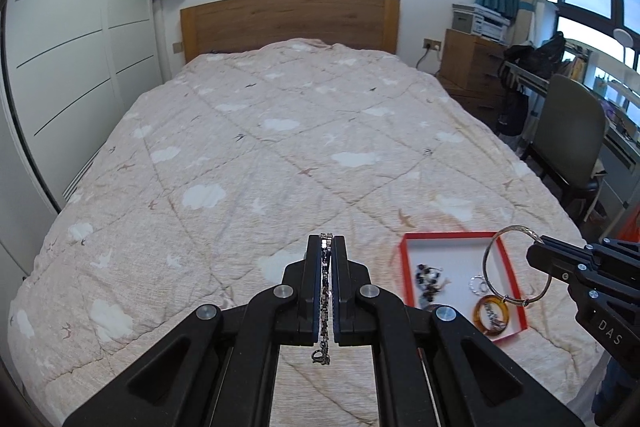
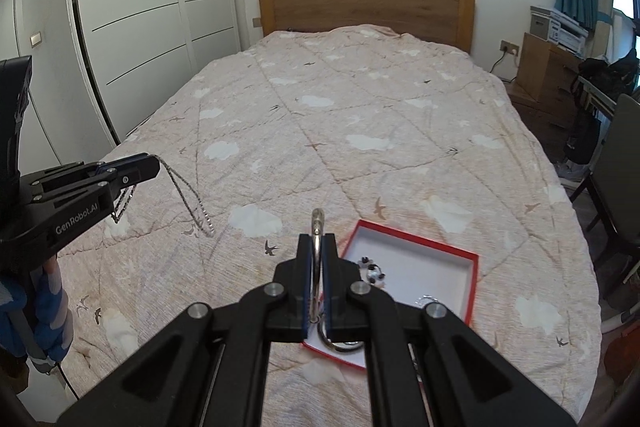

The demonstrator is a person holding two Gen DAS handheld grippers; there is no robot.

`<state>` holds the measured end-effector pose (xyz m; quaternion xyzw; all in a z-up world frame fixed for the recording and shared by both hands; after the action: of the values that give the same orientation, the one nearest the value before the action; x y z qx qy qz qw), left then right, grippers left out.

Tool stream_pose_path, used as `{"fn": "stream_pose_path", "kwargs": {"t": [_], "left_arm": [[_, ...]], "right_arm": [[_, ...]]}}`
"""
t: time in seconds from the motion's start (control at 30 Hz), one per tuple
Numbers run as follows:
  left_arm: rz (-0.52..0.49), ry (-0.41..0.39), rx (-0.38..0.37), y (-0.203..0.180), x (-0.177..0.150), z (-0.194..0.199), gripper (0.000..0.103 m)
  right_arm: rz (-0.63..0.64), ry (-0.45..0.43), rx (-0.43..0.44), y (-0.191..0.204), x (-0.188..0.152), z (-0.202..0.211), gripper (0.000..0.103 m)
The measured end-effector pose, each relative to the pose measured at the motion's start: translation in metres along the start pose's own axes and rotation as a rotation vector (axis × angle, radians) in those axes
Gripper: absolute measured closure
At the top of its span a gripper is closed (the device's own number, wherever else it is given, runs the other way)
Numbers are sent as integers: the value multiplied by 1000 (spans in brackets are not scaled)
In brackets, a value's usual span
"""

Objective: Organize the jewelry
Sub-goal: 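Carry the chain and bird bangle over the red box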

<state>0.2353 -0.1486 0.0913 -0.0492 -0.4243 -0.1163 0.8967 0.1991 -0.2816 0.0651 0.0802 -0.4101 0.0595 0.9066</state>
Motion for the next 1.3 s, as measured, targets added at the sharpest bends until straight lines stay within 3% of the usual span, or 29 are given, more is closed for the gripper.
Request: {"fn": "stream_pose_path", "kwargs": {"t": [0.33,0.6,0.93,1.3], "left_arm": [[-54,-10,-44,-59,6,7,99],[-84,16,-68,-97,3,-8,99],[-120,90,-83,-131,-9,-53,99],[-135,186,-102,-161,-26,-121,99]], "right_arm": [[-29,-29,-37,-39,-7,33,99],[-63,-28,-54,-75,-17,37,99],[-121,14,-47,-117,-36,4,99],[-168,77,-8,-152,-56,-63,99]]}}
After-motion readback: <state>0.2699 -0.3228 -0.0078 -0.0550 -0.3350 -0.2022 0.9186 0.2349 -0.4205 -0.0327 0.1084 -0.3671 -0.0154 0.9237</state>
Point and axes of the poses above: each gripper's, at about its wrist camera, not at the fingertips, and z roughly against the way its jaws point, y to its left, x to its top, the point moved 9 cm from there along -z, roughly the way its jaws point, and after that the axes turned 2 degrees about x, right-handed, at the moved point
